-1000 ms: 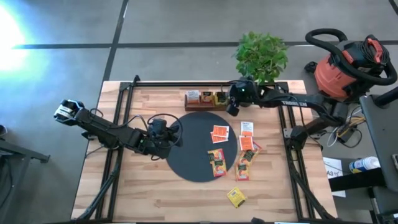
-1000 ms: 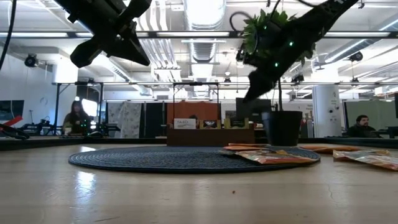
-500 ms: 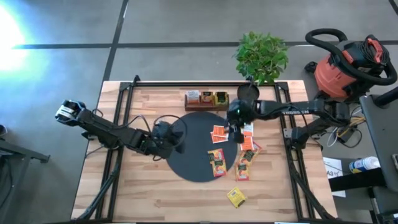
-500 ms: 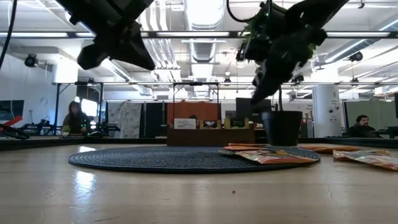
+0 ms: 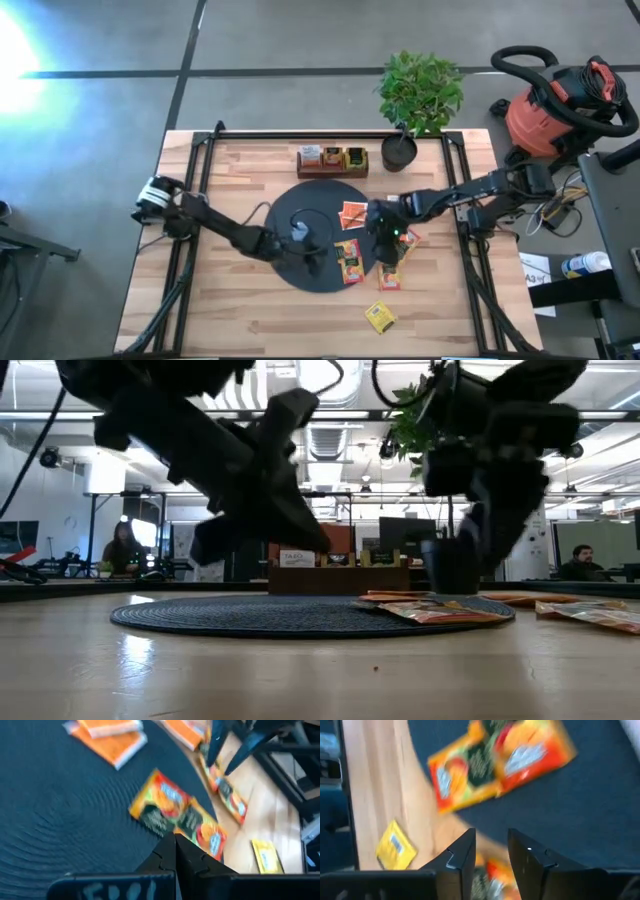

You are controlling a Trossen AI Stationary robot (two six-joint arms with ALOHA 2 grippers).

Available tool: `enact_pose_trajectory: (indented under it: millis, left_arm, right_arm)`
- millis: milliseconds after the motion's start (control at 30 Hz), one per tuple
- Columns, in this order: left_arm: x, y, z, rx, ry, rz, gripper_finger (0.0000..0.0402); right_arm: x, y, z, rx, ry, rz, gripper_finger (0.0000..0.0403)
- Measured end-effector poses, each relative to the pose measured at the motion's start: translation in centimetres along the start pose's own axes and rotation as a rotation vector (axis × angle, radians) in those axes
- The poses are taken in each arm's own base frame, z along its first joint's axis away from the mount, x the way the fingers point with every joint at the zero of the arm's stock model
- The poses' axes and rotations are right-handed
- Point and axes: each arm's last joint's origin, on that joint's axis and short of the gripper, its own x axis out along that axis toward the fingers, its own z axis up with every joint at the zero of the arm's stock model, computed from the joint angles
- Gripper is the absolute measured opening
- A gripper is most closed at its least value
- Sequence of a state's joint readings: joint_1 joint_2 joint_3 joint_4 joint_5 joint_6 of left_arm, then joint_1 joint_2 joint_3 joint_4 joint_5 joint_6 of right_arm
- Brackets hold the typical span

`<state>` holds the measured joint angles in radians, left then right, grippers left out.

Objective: Pick & Place Tea
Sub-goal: Put the yellow tea bag into the right section of the brown wooden organizer

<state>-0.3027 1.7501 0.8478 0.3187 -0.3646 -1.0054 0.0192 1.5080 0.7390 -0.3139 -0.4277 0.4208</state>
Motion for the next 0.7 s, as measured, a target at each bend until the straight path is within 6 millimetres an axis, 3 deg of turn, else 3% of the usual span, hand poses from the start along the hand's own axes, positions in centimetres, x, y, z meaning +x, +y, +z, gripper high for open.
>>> enact_pose_trajectory:
  millis: [200, 500, 700]
  left_arm:
    - [1.1, -1.3, -0.8, 0.041, 0.165, -0.127, 0.0000]
    - [2.0, -2.5, -0.2, 0.172, 0.152, -0.163, 0.0000]
    - [3.0, -4.4, 0.2, 0.290, 0.179, -0.259, 0.0000]
  right_arm:
    - [1.4, 2.7, -3.7, -0.057, 0.112, 0.033, 0.0101]
    - [2.7, 7.4, -8.9, -0.054, 0.238, 0.070, 0.0091]
    - [4.1, 10.1, -10.9, -0.022, 0.215, 0.127, 0.0091]
